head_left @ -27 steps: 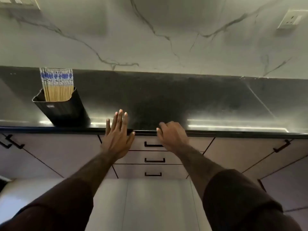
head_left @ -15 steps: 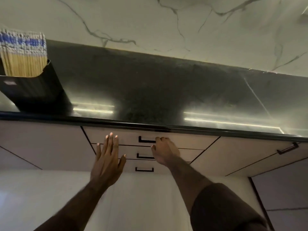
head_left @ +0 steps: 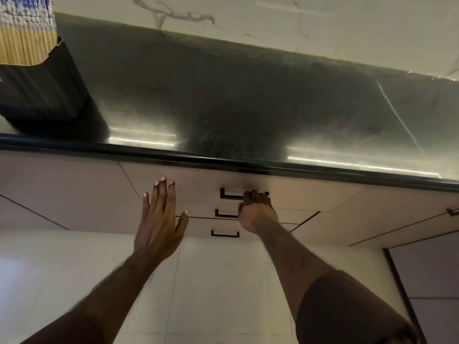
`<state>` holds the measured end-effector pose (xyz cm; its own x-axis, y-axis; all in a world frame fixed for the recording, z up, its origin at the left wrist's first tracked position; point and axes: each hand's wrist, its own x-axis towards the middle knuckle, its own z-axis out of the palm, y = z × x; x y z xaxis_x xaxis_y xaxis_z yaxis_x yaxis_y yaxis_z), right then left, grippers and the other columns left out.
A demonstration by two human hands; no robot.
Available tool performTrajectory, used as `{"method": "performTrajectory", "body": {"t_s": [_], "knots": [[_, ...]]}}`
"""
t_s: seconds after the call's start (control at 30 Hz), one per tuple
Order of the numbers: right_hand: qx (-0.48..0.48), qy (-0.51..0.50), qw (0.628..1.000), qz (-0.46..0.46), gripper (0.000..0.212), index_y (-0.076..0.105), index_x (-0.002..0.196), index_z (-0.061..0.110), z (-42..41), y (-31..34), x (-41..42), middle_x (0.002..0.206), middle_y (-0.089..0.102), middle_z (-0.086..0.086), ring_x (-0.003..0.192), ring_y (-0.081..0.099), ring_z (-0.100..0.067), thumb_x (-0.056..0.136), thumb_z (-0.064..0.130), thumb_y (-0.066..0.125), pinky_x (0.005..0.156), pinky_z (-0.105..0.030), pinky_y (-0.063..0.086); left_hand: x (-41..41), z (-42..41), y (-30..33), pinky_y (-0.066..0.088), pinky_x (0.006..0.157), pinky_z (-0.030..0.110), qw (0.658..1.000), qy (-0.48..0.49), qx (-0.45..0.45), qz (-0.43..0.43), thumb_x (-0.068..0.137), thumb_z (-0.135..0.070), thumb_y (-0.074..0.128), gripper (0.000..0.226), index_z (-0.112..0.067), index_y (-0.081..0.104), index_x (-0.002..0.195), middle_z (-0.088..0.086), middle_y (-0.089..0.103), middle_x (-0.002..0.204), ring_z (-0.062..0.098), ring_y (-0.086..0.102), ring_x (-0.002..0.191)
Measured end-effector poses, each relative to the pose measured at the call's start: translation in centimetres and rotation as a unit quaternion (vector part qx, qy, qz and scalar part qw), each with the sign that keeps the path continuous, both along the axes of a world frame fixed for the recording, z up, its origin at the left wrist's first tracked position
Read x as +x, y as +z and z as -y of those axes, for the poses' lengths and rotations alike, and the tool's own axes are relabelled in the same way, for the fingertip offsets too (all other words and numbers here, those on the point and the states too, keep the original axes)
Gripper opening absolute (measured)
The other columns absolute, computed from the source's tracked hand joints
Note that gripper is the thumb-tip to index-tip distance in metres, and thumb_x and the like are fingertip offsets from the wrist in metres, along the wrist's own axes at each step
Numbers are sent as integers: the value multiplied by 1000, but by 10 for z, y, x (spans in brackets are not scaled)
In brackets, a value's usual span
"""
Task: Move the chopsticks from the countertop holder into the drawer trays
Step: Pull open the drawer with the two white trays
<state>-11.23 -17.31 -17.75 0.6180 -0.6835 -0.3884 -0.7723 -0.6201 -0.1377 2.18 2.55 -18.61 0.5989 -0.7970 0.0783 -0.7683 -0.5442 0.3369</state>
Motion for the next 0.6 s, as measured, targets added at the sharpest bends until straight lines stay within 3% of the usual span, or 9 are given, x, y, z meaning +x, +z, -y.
{"method": "performTrajectory", "body": {"t_s": [0.07, 0.2, 0.37, 0.6], "knots": [[-7, 4, 1000, -1, 47, 34, 145, 11, -12, -1, -9, 149, 37, -11, 137, 35, -31, 101, 25, 38, 120, -44, 19, 0, -3, 3, 2, 120, 48, 1000, -14, -16, 8, 94, -51, 21, 76, -9, -6, 151, 12, -9, 160, 26, -7, 149], [3, -18, 1000, 8, 37, 46, 135, 10, -39, 5, -29, 135, 50, -12, 122, 48, -32, 102, 24, 39, 109, -48, 38, -7, -13, 11, 7, 120, 51, 997, -40, -48, 33, 95, -46, 28, 75, -4, 3, 152, 18, -2, 161, 29, -2, 149], [-5, 0, 1000, -7, 36, 53, 131, 12, -87, 5, -71, 132, 55, -12, 124, 49, -34, 104, 29, 35, 119, -47, 22, -35, -40, 20, 10, 119, 55, 988, -97, -98, 77, 95, -38, 39, 75, -2, 6, 151, 20, 4, 160, 33, 5, 149], [17, -5, 1000, 3, 36, 53, 133, 14, -140, 11, -115, 134, 56, -11, 126, 50, -33, 103, 32, 42, 112, -47, 36, -91, -98, 24, 1, 121, 46, 991, -103, -50, 68, 94, -42, 34, 74, -2, 8, 151, 20, 8, 160, 30, 3, 149]]}}
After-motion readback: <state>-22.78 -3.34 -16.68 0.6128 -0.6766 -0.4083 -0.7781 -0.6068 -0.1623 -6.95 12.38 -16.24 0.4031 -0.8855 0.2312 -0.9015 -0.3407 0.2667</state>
